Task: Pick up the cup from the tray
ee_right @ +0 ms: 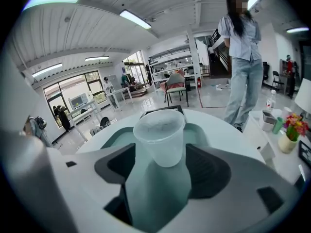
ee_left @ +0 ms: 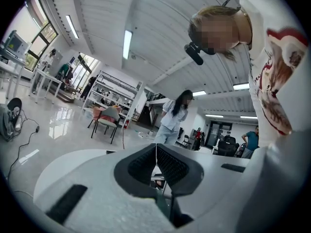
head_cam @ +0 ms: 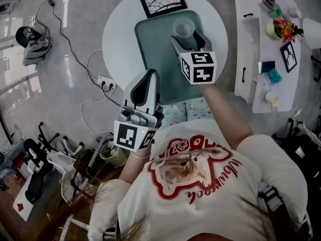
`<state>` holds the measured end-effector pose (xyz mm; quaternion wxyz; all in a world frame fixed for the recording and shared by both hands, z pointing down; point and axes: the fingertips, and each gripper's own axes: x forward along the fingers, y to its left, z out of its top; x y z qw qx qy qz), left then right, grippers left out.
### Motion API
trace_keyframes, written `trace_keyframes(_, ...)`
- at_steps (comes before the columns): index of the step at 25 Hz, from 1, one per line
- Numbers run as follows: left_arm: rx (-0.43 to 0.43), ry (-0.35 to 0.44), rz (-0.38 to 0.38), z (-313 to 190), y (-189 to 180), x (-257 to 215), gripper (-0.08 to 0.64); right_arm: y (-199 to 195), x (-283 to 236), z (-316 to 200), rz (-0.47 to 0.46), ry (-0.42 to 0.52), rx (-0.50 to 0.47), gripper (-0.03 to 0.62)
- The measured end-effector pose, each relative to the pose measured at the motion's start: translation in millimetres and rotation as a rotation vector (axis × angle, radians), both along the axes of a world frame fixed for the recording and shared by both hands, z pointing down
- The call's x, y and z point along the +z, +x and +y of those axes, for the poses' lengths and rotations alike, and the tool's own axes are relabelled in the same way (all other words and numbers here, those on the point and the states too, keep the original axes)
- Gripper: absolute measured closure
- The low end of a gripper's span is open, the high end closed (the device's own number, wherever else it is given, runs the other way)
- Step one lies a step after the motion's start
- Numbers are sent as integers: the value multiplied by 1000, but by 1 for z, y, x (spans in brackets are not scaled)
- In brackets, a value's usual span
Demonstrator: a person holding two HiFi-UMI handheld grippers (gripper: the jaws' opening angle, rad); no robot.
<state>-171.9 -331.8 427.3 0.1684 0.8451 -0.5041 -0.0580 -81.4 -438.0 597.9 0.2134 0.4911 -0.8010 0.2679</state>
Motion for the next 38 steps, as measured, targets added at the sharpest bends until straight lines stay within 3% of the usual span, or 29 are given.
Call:
trace_keyframes(14,-33,-16,27,1,-8,0,545,-6,14,-23,50,-28,7,296)
trace_keyframes(26,-39,-24,26,6,-6,3,545,-13,17,-20,137,-22,-89,299)
trace_keyframes(38,-13,19,19,3,8,-13,545,-8,-42,-13,138,75,-166,301)
